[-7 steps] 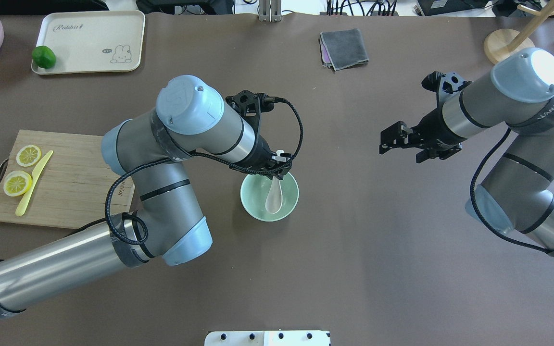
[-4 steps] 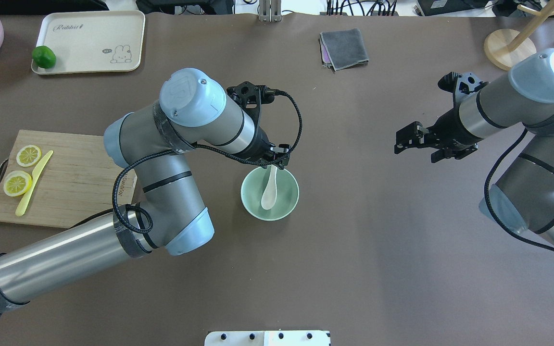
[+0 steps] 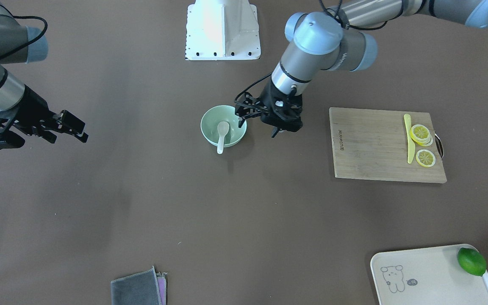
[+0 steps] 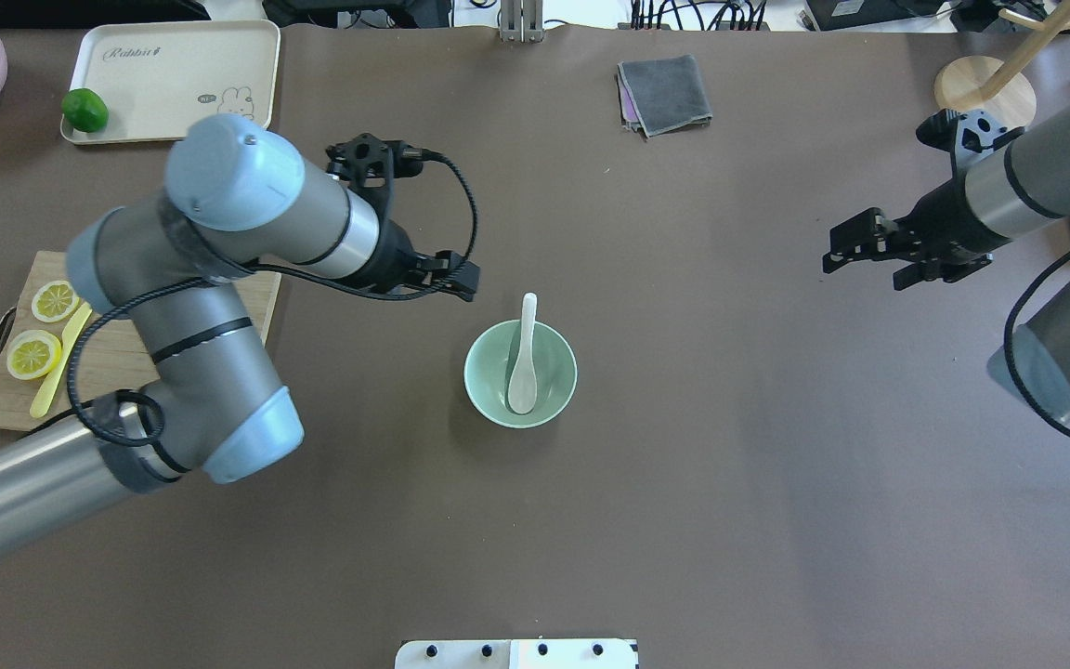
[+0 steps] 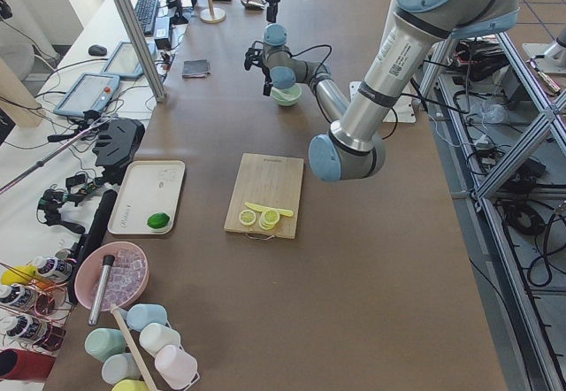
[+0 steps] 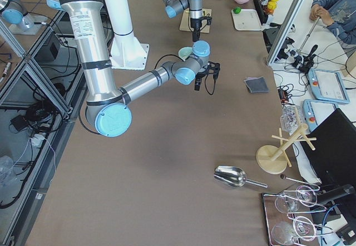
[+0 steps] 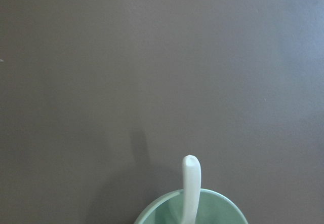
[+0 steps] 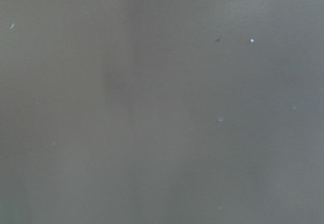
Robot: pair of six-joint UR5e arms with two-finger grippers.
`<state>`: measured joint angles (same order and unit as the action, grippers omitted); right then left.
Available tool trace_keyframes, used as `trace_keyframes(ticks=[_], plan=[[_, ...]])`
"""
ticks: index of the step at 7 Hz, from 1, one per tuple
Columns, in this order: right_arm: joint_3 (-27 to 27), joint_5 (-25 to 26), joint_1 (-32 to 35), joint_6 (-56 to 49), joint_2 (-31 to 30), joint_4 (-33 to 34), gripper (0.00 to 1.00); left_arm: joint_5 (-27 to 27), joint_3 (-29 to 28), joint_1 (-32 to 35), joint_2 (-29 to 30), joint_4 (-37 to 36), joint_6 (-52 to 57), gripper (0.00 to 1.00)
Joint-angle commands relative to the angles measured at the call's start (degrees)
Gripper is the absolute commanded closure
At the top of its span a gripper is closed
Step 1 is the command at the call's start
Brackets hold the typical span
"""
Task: Place spoon in bowl
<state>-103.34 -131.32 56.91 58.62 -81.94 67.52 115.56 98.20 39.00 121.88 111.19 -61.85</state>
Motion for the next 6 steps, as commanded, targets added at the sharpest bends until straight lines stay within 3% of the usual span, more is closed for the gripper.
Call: trace_keyframes(ticks=[1, 2, 4, 5, 6], plan=[[1.6, -1.4, 9.0, -19.4, -7.7, 0.8, 0.0, 2.9, 4.4, 9.1, -10.3, -7.7, 15.8, 0.01], [3.3, -1.4, 13.4, -27.5, -8.5, 3.6, 0.0, 2.9, 4.9, 14.1, -15.1, -12.4, 30.3, 0.01], [3.3, -1.0, 22.8, -46.7, -8.5, 16.0, 0.0, 5.7, 4.4, 29.7, -24.3, -16.5, 52.2, 0.01], [3.5, -0.3, 26.2, -53.9, -8.5, 19.9, 0.0, 17.1, 3.1, 36.9, -27.0, -16.4, 55.4, 0.01], [3.8, 0.5, 28.4, -58.7, -8.5, 22.3, 0.0, 23.9, 3.4, 41.2, -31.1, -15.9, 55.7, 0.01]])
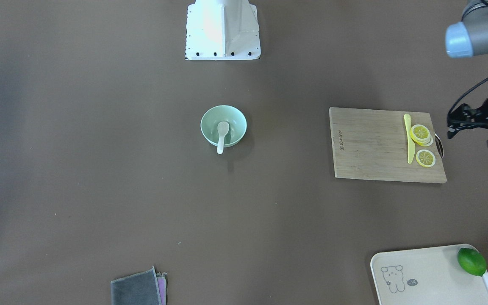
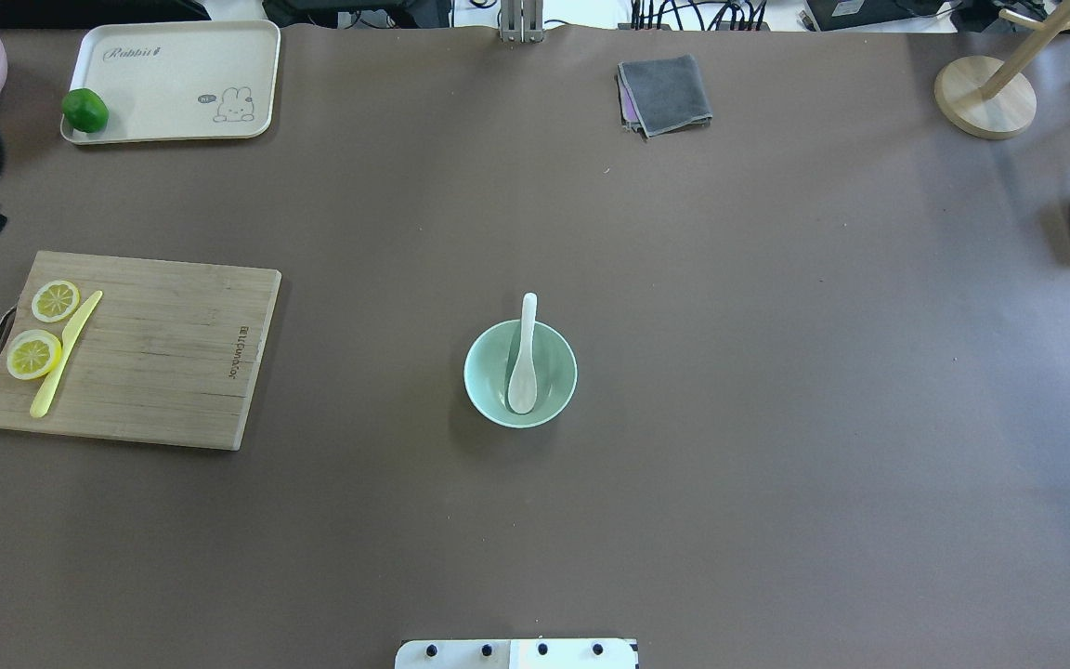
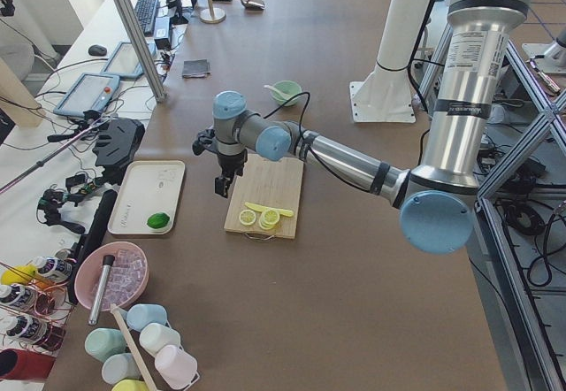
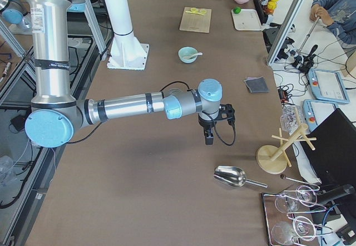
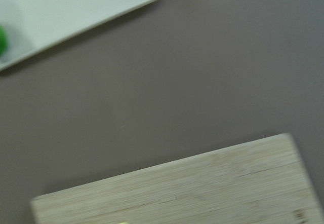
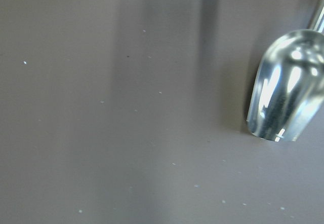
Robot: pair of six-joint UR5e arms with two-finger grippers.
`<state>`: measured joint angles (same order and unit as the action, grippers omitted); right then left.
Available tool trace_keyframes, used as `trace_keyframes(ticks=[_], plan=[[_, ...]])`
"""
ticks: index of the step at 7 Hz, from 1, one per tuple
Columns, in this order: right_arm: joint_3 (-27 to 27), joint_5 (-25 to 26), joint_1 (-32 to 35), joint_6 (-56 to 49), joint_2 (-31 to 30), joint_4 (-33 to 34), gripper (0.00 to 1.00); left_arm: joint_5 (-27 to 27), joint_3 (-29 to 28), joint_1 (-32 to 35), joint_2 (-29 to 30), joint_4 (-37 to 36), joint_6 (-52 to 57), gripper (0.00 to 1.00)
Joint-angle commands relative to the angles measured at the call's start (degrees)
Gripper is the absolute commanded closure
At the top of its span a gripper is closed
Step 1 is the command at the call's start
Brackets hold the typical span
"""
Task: Place spoon in bowl
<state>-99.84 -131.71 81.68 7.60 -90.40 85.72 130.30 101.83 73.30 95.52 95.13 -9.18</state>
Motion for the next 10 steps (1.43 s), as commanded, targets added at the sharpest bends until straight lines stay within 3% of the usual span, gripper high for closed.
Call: trace_keyframes(ticks=[1, 10], plan=[[0.3, 0.9, 3.9, -8.0, -0.4, 4.3, 0.0, 9.2, 0.6, 7.2, -7.4, 0.5, 2.8, 0.01], [-0.2, 0.8, 3.8, -7.5, -1.7, 3.6, 0.0, 9.4, 2.4, 7.2, -7.5, 0.3, -1.2, 0.01]])
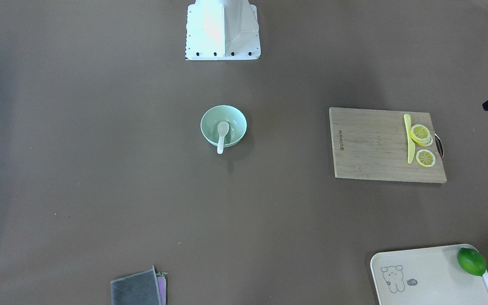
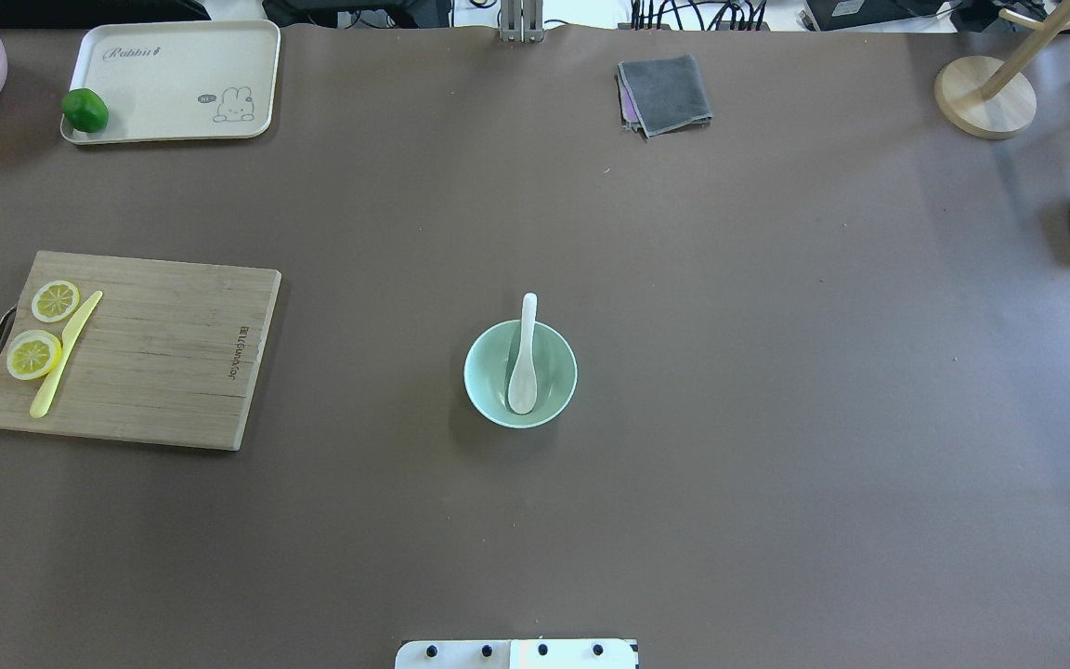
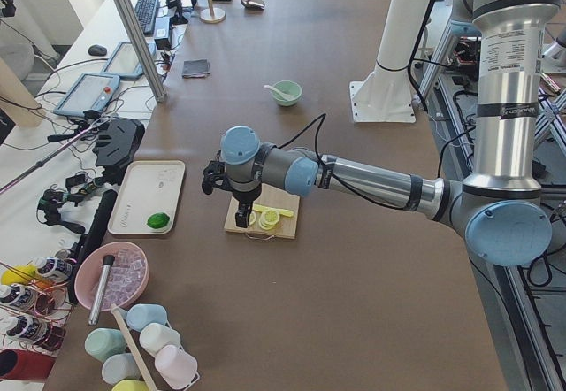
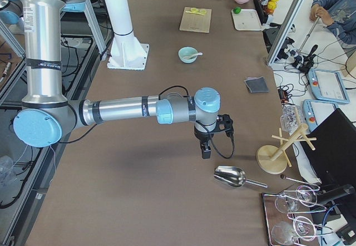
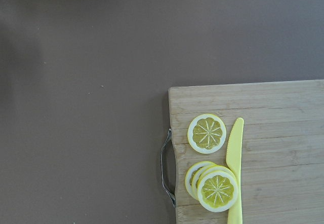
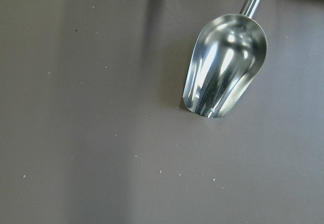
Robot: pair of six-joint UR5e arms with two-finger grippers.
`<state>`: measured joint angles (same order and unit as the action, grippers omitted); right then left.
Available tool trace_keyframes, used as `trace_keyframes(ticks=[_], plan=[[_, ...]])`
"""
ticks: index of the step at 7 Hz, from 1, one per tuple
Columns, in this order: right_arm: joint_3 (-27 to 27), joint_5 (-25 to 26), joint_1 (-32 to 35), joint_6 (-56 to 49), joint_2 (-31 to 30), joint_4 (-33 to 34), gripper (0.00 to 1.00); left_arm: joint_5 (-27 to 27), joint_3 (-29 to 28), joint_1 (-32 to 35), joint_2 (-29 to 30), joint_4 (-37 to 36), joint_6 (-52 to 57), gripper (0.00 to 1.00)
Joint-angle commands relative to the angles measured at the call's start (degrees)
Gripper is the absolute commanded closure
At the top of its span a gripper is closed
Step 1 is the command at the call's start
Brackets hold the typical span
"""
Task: Place spoon in bowl
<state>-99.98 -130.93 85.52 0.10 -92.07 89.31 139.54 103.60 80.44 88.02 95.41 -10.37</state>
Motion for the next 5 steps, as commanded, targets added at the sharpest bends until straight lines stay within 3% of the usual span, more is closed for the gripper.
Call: trace_keyframes(ticks=[1, 5], plan=[[-0.1, 0.0, 0.0, 0.0, 0.0, 0.0, 0.0, 0.2, 1.3, 0.2, 0.0, 0.0, 0.1, 0.01], [-0.6, -0.4, 0.0, -0.3, -0.2, 0.0, 0.0, 0.2, 2.7, 0.4, -0.1, 0.0, 0.1, 0.01]])
